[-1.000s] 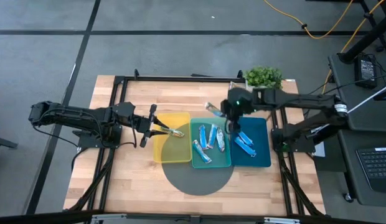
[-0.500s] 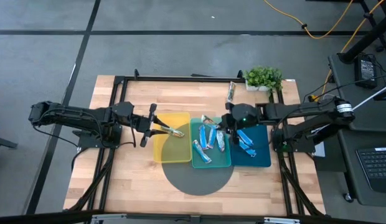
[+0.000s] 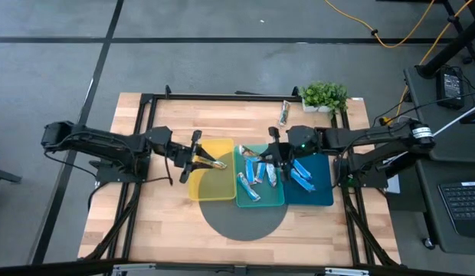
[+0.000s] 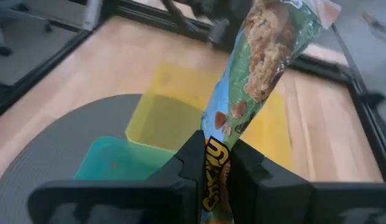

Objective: Pick and place Granola Bars by type
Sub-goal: Put the yellow granola bar into the yellow bin

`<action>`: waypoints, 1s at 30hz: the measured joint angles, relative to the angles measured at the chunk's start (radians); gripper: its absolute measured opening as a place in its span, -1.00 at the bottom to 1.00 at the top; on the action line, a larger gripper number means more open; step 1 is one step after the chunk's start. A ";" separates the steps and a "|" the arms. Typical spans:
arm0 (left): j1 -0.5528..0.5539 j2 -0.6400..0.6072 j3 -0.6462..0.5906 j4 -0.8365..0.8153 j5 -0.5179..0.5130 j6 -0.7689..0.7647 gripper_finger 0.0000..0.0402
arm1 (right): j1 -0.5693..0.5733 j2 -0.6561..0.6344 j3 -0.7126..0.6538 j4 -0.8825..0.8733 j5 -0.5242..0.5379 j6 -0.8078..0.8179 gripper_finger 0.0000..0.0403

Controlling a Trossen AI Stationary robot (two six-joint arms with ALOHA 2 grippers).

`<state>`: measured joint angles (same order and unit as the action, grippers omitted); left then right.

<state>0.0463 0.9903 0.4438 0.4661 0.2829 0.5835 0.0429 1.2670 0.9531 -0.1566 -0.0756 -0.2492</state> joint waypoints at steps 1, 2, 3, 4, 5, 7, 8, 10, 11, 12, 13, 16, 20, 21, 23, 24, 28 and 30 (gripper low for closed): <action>0.000 0.019 0.000 0.029 0.000 0.008 -0.50 | 0.000 0.006 0.000 0.012 -0.016 -0.017 -0.75; 0.000 0.040 0.000 0.066 0.000 0.017 -0.50 | 0.000 0.014 0.000 0.022 -0.026 -0.024 -0.75; 0.000 0.058 0.000 0.100 0.000 0.021 -0.50 | 0.000 0.021 0.000 0.037 -0.029 -0.035 -0.75; 0.000 0.074 0.000 0.125 0.000 0.022 -0.50 | 0.000 0.029 0.000 0.040 -0.031 -0.045 -0.75; 0.000 0.090 0.000 0.160 0.000 0.021 -0.50 | 0.000 0.036 0.000 0.044 -0.031 -0.054 -0.75; 0.000 0.112 0.000 0.206 0.000 0.017 -0.48 | 0.000 0.051 0.000 0.064 -0.031 -0.075 -0.75; 0.000 0.120 0.000 0.226 0.000 0.017 -0.46 | 0.000 0.060 0.000 0.080 -0.035 -0.080 -0.75; 0.000 0.128 0.000 0.254 0.000 0.008 -0.38 | 0.000 0.077 0.000 0.111 -0.058 -0.097 -0.75; 0.000 0.131 0.000 0.269 0.000 0.002 -0.33 | 0.000 0.088 0.000 0.131 -0.072 -0.103 -0.75; 0.000 0.132 0.001 0.278 0.000 -0.005 -0.28 | 0.000 0.098 0.000 0.155 -0.086 -0.113 -0.75; 0.000 0.132 0.001 0.279 0.000 -0.009 -0.22 | 0.000 0.106 0.000 0.171 -0.100 -0.122 -0.75; 0.000 0.132 0.001 0.290 -0.002 -0.021 -0.02 | 0.000 0.131 0.000 0.215 -0.137 -0.132 -0.75; 0.000 0.132 0.001 0.309 -0.012 -0.041 0.20 | 0.000 0.155 0.000 0.255 -0.139 -0.149 -0.75; 0.000 0.132 0.001 0.319 -0.017 -0.046 0.24 | 0.000 0.159 0.000 0.261 -0.139 -0.149 -0.75; 0.000 0.132 0.002 0.331 -0.018 -0.047 0.30 | 0.000 0.168 0.000 0.280 -0.144 -0.151 -0.74; 0.000 0.132 0.002 0.333 -0.018 -0.048 0.32 | -0.001 0.168 0.000 0.280 -0.156 -0.152 -0.74; 0.000 0.132 0.002 0.352 -0.019 -0.062 0.35 | -0.001 0.174 0.002 0.318 -0.190 -0.162 -0.74; 0.000 0.132 0.010 0.351 -0.019 -0.073 0.35 | 0.000 0.175 0.002 0.333 -0.191 -0.183 -0.74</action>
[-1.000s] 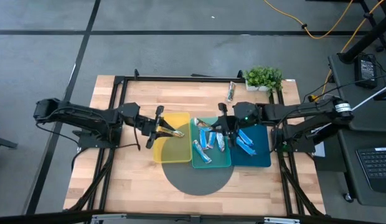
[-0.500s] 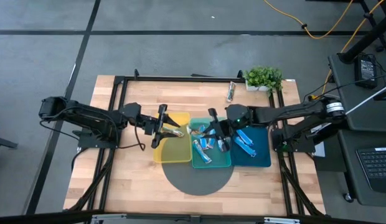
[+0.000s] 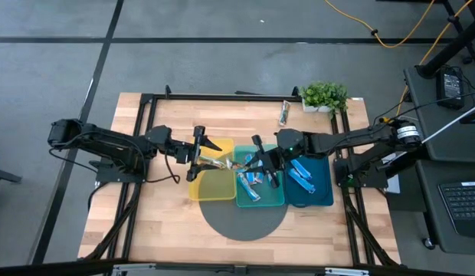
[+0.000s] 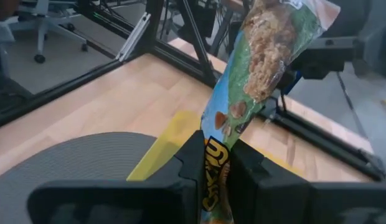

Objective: Pick and place Granola Bars by type
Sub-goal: Put the yellow granola bar into the yellow bin

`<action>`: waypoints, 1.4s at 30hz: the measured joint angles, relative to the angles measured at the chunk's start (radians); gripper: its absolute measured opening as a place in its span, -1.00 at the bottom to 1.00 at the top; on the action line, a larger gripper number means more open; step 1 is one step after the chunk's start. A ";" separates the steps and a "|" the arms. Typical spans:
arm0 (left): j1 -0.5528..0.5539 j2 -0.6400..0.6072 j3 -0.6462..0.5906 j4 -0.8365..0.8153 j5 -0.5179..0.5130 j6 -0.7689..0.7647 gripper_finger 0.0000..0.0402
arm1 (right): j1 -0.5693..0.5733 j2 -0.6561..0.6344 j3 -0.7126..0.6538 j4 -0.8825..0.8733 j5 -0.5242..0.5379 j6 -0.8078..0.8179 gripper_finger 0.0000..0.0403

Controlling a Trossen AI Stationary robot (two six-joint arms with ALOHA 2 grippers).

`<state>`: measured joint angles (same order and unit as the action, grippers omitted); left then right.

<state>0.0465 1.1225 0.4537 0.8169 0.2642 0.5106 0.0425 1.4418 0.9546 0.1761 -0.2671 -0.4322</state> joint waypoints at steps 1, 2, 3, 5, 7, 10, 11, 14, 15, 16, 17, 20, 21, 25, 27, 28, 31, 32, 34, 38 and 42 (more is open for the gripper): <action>0.000 0.000 0.006 0.000 0.000 -0.007 0.35 | 0.000 0.003 0.000 0.007 -0.001 -0.013 -0.74; 0.000 0.005 0.016 0.002 0.000 -0.012 0.34 | 0.000 0.006 0.000 0.015 -0.001 -0.018 -0.74; 0.000 0.012 0.027 0.002 0.000 -0.016 0.34 | 0.000 0.008 0.000 0.016 0.000 -0.020 -0.74; -0.003 0.028 0.045 0.002 0.000 -0.020 0.35 | -0.004 0.017 0.000 0.037 -0.001 -0.022 -0.74; -0.010 0.052 0.065 0.001 -0.001 -0.019 0.35 | -0.011 0.022 0.000 0.043 -0.016 -0.022 -0.74; -0.023 0.095 0.099 -0.004 -0.001 -0.018 0.35 | -0.023 0.035 0.000 0.052 -0.043 -0.025 -0.74; -0.027 0.111 0.111 -0.004 -0.001 -0.014 0.34 | -0.027 0.038 0.000 0.050 -0.047 -0.025 -0.74; -0.040 0.148 0.138 -0.008 -0.002 -0.004 0.35 | -0.034 0.042 0.000 0.055 -0.049 -0.025 -0.74; -0.042 0.160 0.149 -0.005 -0.002 -0.004 0.35 | -0.037 0.043 0.000 0.052 -0.049 -0.025 -0.74; -0.046 0.170 0.159 -0.002 -0.002 -0.003 0.35 | -0.039 0.044 0.000 0.051 -0.049 -0.025 -0.74; -0.047 0.178 0.165 -0.004 -0.002 -0.003 0.35 | -0.039 0.044 0.000 0.051 -0.049 -0.025 -0.74; -0.055 0.200 0.182 -0.006 -0.002 -0.003 0.32 | -0.039 0.043 0.000 0.053 -0.049 -0.025 -0.74; -0.057 0.203 0.185 -0.006 -0.002 -0.003 0.31 | -0.039 0.043 0.000 0.052 -0.049 -0.025 -0.74; -0.059 0.207 0.189 -0.005 -0.002 -0.002 0.20 | -0.039 0.043 0.000 0.047 -0.049 -0.025 -0.74; -0.059 0.207 0.189 -0.006 -0.005 -0.001 0.10 | -0.039 0.043 0.000 0.046 -0.050 -0.025 -0.74; -0.059 0.206 0.189 -0.006 -0.008 0.000 0.05 | -0.039 0.043 0.000 0.047 -0.050 -0.025 -0.74; -0.059 0.206 0.189 -0.006 -0.009 0.000 -0.15 | -0.039 0.043 -0.001 0.046 -0.049 -0.025 -0.74; -0.059 0.206 0.189 -0.007 -0.009 0.000 -0.23 | -0.039 0.043 -0.001 0.047 -0.049 -0.025 -0.74; -0.059 0.206 0.189 -0.010 -0.010 0.002 -0.38 | -0.039 0.043 -0.001 0.047 -0.049 -0.025 -0.74; -0.059 0.206 0.189 -0.015 -0.020 0.024 -0.67 | -0.039 0.043 -0.001 0.046 -0.045 -0.022 -0.74; -0.059 0.206 0.189 -0.024 -0.050 0.028 -0.80 | -0.039 0.043 -0.001 0.043 -0.035 -0.019 -0.74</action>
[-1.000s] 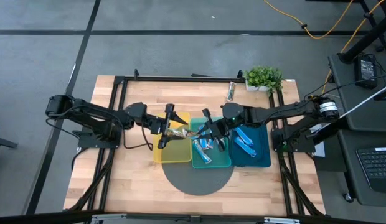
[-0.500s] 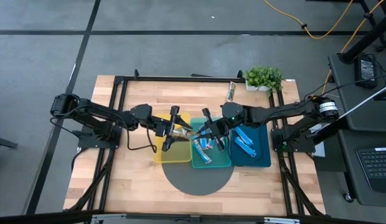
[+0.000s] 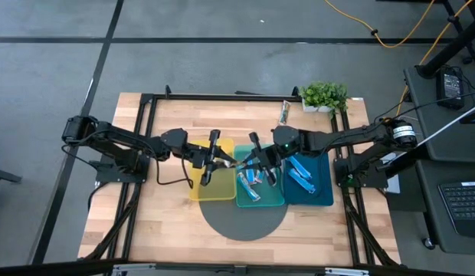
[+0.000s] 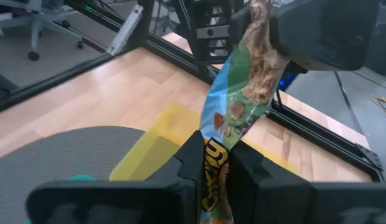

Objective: Pick and place Granola Bars by type
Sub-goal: Put the yellow granola bar into the yellow bin

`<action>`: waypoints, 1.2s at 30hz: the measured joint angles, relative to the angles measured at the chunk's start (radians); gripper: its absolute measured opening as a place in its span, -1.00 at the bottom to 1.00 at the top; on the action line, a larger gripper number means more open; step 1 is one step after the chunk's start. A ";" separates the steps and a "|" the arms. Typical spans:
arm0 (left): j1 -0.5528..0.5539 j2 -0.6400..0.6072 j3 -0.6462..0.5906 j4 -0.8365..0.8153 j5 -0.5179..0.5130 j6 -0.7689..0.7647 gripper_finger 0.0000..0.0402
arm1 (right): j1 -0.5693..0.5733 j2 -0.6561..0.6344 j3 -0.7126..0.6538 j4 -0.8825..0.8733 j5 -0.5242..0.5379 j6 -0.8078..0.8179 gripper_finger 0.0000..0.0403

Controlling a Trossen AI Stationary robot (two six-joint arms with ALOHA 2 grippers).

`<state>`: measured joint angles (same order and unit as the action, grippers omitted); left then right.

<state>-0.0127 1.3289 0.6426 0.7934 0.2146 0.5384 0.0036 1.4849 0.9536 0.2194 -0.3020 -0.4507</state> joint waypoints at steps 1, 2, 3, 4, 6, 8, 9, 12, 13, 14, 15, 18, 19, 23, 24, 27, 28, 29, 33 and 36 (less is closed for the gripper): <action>0.000 0.000 0.000 -0.005 -0.010 0.005 -0.81 | 0.000 0.000 0.000 -0.002 0.012 0.000 -0.73; 0.000 0.000 0.000 -0.009 -0.015 0.007 -0.80 | 0.000 0.000 -0.001 -0.003 0.024 0.000 -0.71; 0.000 0.000 0.000 -0.010 -0.017 0.007 -0.80 | 0.000 0.000 -0.001 -0.004 0.039 -0.001 -0.68; 0.000 0.000 0.000 -0.011 -0.018 0.007 -0.79 | 0.000 0.000 -0.001 -0.004 0.051 -0.001 -0.65; 0.000 0.000 0.000 -0.011 -0.018 0.007 -0.79 | 0.001 -0.002 -0.001 -0.003 0.089 -0.002 -0.54; 0.001 0.000 0.000 -0.012 -0.018 0.008 -0.80 | 0.001 -0.002 -0.001 -0.003 0.119 -0.003 -0.40; 0.001 0.000 0.000 -0.012 -0.018 0.008 -0.81 | 0.000 -0.005 -0.001 -0.005 0.131 -0.004 -0.32; 0.001 -0.001 0.000 -0.012 -0.022 0.008 -0.83 | 0.000 -0.032 -0.001 -0.031 0.185 -0.017 -0.08; 0.000 -0.001 0.000 -0.013 -0.032 0.008 -0.82 | 0.000 -0.047 -0.001 -0.049 0.206 -0.024 -0.01; 0.000 -0.001 0.000 -0.013 -0.048 0.010 -0.82 | 0.000 -0.064 -0.001 -0.064 0.226 -0.026 0.06; 0.000 -0.002 0.000 -0.018 -0.069 0.010 -0.81 | 0.000 -0.085 -0.001 -0.087 0.244 -0.027 0.12; 0.000 -0.009 0.000 -0.060 -0.132 0.024 -0.80 | 0.000 -0.155 -0.001 -0.142 0.278 -0.021 0.24; 0.000 -0.015 -0.001 -0.080 -0.151 0.032 -0.80 | 0.000 -0.179 -0.001 -0.164 0.283 -0.008 0.27; -0.001 -0.055 -0.001 -0.163 -0.178 0.034 -0.83 | 0.001 -0.275 -0.001 -0.278 0.283 0.054 0.31; -0.003 -0.068 -0.001 -0.185 -0.179 0.033 -0.84 | 0.001 -0.296 -0.001 -0.301 0.283 0.066 0.31; -0.015 -0.112 -0.001 -0.262 -0.195 0.019 -0.83 | 0.001 -0.342 0.000 -0.398 0.285 0.120 0.31; -0.022 -0.129 -0.001 -0.301 -0.209 0.013 -0.82 | 0.001 -0.354 0.000 -0.435 0.296 0.138 0.31; -0.030 -0.145 -0.001 -0.345 -0.227 0.003 -0.82 | 0.002 -0.363 0.000 -0.480 0.316 0.159 0.31; -0.069 -0.206 -0.001 -0.531 -0.326 -0.051 -0.82 | 0.024 -0.377 -0.009 -0.621 0.515 0.238 0.31; -0.104 -0.240 -0.001 -0.656 -0.400 -0.108 -0.84 | 0.038 -0.379 -0.044 -0.663 0.655 0.274 0.31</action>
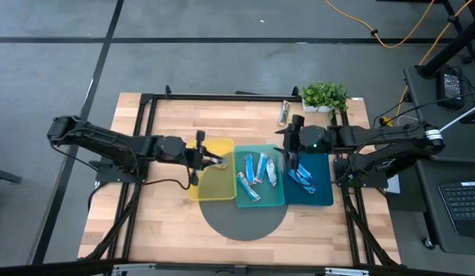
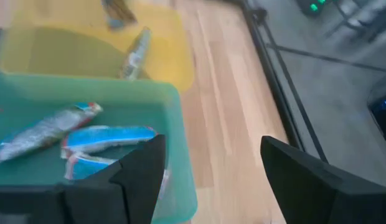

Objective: Pick and place Granola Bars by type
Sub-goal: Put the yellow granola bar into the yellow bin

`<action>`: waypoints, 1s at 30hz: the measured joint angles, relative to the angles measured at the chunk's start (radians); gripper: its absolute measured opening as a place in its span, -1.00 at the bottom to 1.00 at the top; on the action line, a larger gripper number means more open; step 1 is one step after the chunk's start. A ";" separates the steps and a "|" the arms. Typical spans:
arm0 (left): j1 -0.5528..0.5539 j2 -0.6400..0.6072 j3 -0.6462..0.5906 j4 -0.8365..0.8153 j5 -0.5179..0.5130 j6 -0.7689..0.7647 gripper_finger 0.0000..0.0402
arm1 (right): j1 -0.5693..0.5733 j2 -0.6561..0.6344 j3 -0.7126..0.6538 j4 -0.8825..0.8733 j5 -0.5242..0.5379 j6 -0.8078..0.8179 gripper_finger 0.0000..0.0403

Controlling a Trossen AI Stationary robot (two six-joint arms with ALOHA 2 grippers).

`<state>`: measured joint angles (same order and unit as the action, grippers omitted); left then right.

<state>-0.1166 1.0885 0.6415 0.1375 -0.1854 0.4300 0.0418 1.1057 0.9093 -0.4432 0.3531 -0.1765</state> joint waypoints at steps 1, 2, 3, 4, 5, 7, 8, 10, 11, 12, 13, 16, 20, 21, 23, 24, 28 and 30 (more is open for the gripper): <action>-0.010 -0.009 0.000 -0.023 -0.016 -0.018 -0.84 | 0.002 0.000 -0.013 0.002 0.018 0.012 0.31; -0.020 -0.018 0.000 -0.046 -0.029 -0.036 -0.83 | 0.002 -0.002 -0.024 0.002 0.020 0.016 0.31; -0.029 -0.026 0.000 -0.064 -0.034 -0.055 -0.83 | 0.002 -0.003 -0.034 0.005 0.020 0.018 0.31; -0.036 -0.032 0.000 -0.080 -0.036 -0.072 -0.82 | 0.002 -0.003 -0.044 0.016 0.020 0.018 0.31; -0.042 -0.039 0.000 -0.092 -0.037 -0.087 -0.81 | 0.002 -0.003 -0.051 0.020 0.020 0.019 0.31; -0.053 -0.048 0.016 -0.147 -0.037 -0.121 -0.81 | 0.002 -0.003 -0.060 0.018 0.020 0.019 0.31; -0.056 -0.048 0.030 -0.179 -0.037 -0.139 -0.81 | 0.002 -0.003 -0.060 0.019 0.020 0.019 0.31; -0.061 -0.049 0.056 -0.234 -0.037 -0.174 -0.83 | 0.002 -0.003 -0.060 0.022 0.020 0.019 0.31; -0.062 -0.049 0.062 -0.248 -0.029 -0.191 -0.83 | 0.002 -0.003 -0.060 0.023 0.020 0.018 0.31; -0.062 -0.049 0.063 -0.253 -0.015 -0.203 -0.83 | 0.002 -0.003 -0.061 0.028 0.020 0.018 0.31; -0.061 -0.047 0.063 -0.257 0.005 -0.214 -0.83 | 0.002 -0.003 -0.061 0.033 0.020 0.016 0.31; -0.062 -0.045 0.063 -0.293 0.053 -0.248 -0.82 | 0.002 -0.003 -0.061 0.036 0.020 0.015 0.31; -0.061 -0.023 0.040 -0.327 0.046 -0.302 -0.82 | 0.002 -0.003 -0.061 0.036 0.020 0.014 0.31; -0.061 -0.013 0.035 -0.324 0.045 -0.311 -0.83 | 0.002 -0.003 -0.061 0.036 0.020 0.014 0.31; -0.058 0.007 0.024 -0.323 0.040 -0.315 -0.83 | 0.002 -0.003 -0.061 0.036 0.020 0.013 0.31; -0.058 0.020 0.023 -0.325 0.028 -0.316 -0.83 | 0.002 -0.003 -0.061 0.036 0.020 0.013 0.31; -0.058 0.086 0.023 -0.321 -0.066 -0.315 -0.82 | 0.002 -0.003 -0.061 0.036 0.020 0.013 0.31; -0.056 0.128 0.023 -0.325 -0.131 -0.314 -0.82 | 0.002 -0.003 -0.061 0.036 0.020 0.014 0.31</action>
<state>-0.1722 1.2162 0.6643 -0.1872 -0.3162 0.1159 0.0437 1.1030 0.8482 -0.4068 0.3731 -0.1624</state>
